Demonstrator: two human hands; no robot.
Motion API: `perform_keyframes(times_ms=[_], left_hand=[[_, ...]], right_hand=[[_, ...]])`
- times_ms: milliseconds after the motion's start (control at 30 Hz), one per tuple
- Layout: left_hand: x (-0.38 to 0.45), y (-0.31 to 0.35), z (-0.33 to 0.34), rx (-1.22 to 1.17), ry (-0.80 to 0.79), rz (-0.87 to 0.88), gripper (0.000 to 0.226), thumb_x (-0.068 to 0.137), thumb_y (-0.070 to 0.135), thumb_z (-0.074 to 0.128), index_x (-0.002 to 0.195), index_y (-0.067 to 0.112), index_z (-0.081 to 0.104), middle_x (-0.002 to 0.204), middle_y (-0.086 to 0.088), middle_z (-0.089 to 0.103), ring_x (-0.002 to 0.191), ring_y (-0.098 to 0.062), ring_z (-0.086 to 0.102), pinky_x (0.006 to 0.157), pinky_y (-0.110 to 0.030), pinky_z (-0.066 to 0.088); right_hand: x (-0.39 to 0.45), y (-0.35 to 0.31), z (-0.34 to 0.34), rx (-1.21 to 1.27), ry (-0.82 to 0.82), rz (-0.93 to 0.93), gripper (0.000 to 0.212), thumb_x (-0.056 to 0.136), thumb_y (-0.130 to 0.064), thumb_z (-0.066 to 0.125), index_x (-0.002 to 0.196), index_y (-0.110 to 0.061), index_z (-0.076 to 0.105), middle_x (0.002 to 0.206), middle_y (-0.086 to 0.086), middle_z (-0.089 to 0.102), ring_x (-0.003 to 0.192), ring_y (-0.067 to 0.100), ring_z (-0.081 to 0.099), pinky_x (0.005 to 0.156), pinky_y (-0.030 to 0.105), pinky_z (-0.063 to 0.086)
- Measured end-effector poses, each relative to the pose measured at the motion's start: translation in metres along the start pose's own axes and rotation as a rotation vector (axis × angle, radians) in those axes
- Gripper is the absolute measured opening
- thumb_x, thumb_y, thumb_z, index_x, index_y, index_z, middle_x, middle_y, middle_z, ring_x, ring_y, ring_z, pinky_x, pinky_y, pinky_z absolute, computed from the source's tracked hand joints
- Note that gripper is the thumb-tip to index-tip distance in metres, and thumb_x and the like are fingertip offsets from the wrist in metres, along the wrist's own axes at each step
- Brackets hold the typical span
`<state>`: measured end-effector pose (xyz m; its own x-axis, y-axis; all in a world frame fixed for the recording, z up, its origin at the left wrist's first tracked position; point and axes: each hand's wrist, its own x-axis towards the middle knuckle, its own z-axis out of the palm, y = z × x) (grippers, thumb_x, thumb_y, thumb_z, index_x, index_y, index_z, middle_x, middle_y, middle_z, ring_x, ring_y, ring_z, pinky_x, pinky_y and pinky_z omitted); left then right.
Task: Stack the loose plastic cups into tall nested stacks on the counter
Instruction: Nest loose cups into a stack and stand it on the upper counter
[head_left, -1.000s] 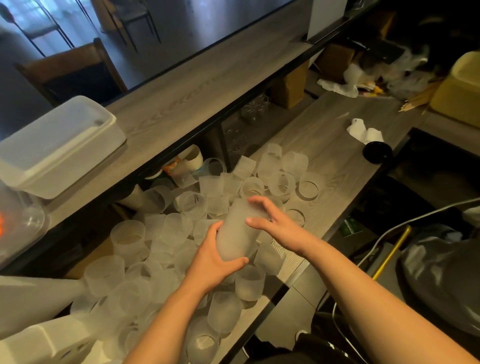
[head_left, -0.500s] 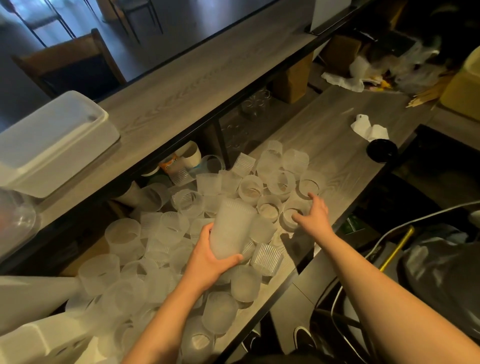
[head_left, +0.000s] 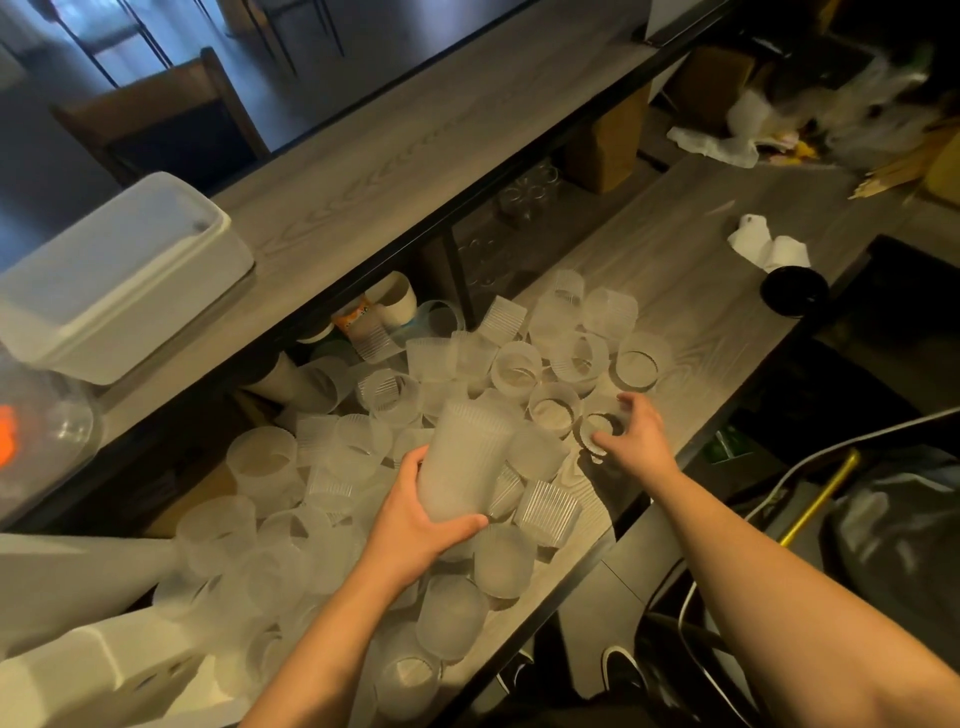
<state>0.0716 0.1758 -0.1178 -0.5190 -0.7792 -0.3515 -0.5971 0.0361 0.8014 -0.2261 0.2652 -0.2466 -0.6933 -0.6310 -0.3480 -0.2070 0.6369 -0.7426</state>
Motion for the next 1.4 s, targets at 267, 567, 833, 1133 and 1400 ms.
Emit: perform_keyframes(times_ms=[267,567,833,1133,1400], left_hand=[[0.0,0.004,0.0,0.052,-0.03,0.026,0.093,0.046,0.058,0.084,0.125,0.045,0.036,0.118,0.022,0.048,0.105,-0.002,0.052,0.082,-0.031,0.051],[0.002,0.011,0.004,0.06,-0.055,0.062,0.082,0.057,0.057,0.087,0.125,0.039,0.046,0.116,0.019,0.053,0.103,-0.003,0.055,0.071,-0.021,0.046],[-0.001,0.005,-0.003,0.105,-0.07,0.121,0.104,0.047,0.072,0.081,0.138,0.038,0.047,0.129,0.017,0.055,0.113,-0.004,0.054,0.095,-0.033,0.05],[-0.008,-0.007,-0.016,0.123,-0.087,0.148,0.102,0.05,0.07,0.082,0.141,0.039,0.045,0.13,0.015,0.054,0.115,-0.005,0.054,0.094,-0.032,0.051],[-0.013,-0.002,-0.018,0.098,-0.049,0.154,0.099,0.051,0.069,0.08,0.139,0.04,0.046,0.127,0.016,0.054,0.112,-0.004,0.054,0.088,-0.028,0.05]], right_hand=[[-0.042,-0.027,-0.015,0.67,0.146,0.153,0.042,0.093,-0.023,0.069,0.132,-0.013,0.058,0.121,0.003,0.06,0.111,0.016,0.056,0.087,0.025,0.046],[-0.073,-0.088,-0.037,0.882,-0.223,-0.025,0.057,0.078,-0.045,0.067,0.124,-0.013,0.064,0.113,0.001,0.068,0.104,0.016,0.064,0.086,0.027,0.05],[-0.098,-0.123,-0.024,0.787,-0.313,-0.167,0.069,0.066,-0.052,0.072,0.126,-0.018,0.064,0.12,-0.003,0.068,0.11,0.01,0.063,0.095,0.029,0.049],[-0.122,-0.119,-0.008,0.808,-0.231,-0.188,0.073,0.064,-0.051,0.073,0.127,-0.017,0.062,0.122,-0.004,0.066,0.117,0.012,0.061,0.101,0.031,0.048],[-0.135,-0.126,0.012,0.54,-0.332,-0.241,0.073,0.066,-0.071,0.062,0.13,-0.036,0.056,0.133,-0.009,0.053,0.124,0.0,0.049,0.099,0.021,0.041]])
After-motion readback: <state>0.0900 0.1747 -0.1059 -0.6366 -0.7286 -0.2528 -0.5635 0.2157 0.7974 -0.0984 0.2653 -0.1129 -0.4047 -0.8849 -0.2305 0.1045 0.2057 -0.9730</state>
